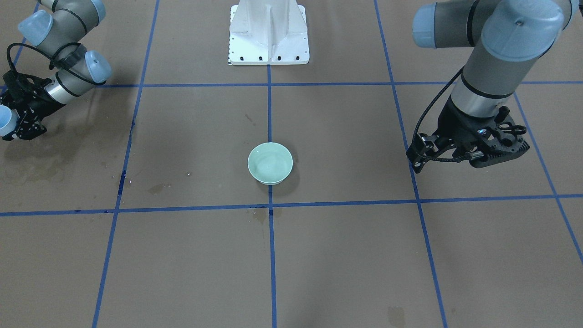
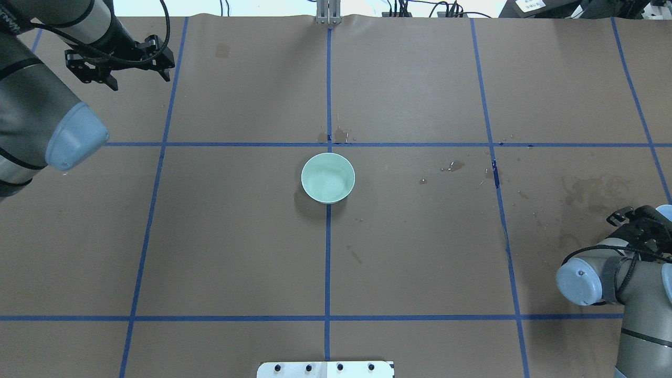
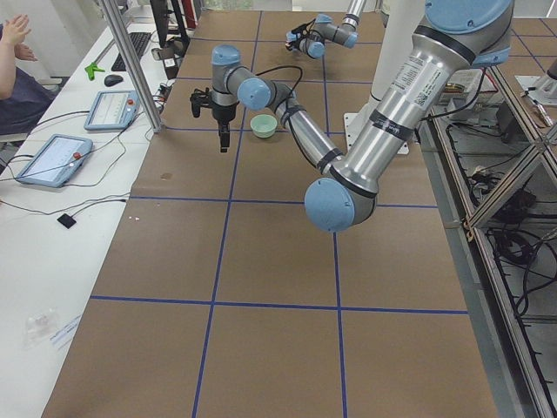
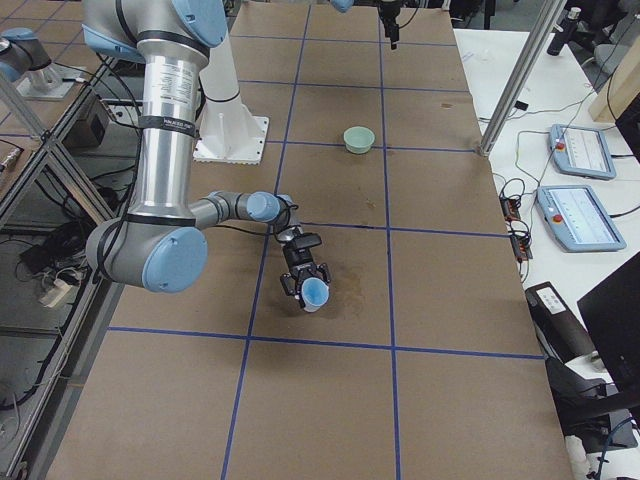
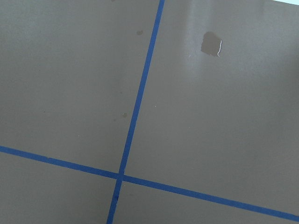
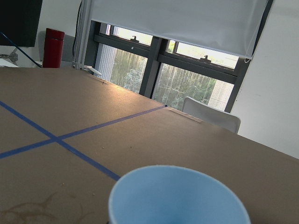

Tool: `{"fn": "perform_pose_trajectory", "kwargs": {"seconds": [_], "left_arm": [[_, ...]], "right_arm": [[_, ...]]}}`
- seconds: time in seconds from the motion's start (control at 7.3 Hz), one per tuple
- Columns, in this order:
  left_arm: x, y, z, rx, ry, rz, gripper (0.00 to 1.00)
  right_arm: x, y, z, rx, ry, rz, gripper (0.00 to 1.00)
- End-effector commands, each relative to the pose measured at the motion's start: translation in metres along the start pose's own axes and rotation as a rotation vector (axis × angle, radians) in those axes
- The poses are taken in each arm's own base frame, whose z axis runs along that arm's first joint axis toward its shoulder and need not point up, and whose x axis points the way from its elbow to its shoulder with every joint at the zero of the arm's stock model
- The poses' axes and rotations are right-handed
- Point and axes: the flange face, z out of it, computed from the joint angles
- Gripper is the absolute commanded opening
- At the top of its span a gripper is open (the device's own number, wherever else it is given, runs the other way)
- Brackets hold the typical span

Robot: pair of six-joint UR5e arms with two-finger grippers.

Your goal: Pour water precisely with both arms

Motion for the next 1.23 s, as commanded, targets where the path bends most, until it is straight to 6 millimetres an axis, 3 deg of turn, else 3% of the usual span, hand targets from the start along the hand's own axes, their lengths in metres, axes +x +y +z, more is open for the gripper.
{"fn": "perform_pose_trajectory", "kwargs": {"seconds": [0.0, 0.41, 0.82, 1.1], "left_arm": [[0.0, 0.0, 0.0, 0.0, 0.0, 0.0, 1.0], [0.0, 0.0, 0.0, 0.0, 0.0, 0.0, 1.0], [0.0, 0.0, 0.0, -0.002, 0.0, -0.001, 1.0], [-0.001, 0.0, 0.001, -0.003, -0.002, -0.001, 1.0]], "right_arm": [[0.006, 0.004, 0.008, 0.032, 0.013, 0.023, 0.83], [0.009, 0.015, 0.017, 0.065, 0.009, 0.043, 0.98], [0.009, 0.015, 0.015, 0.071, 0.009, 0.035, 0.99], [0.008, 0.0, -0.003, 0.081, 0.018, 0.025, 0.99]]}}
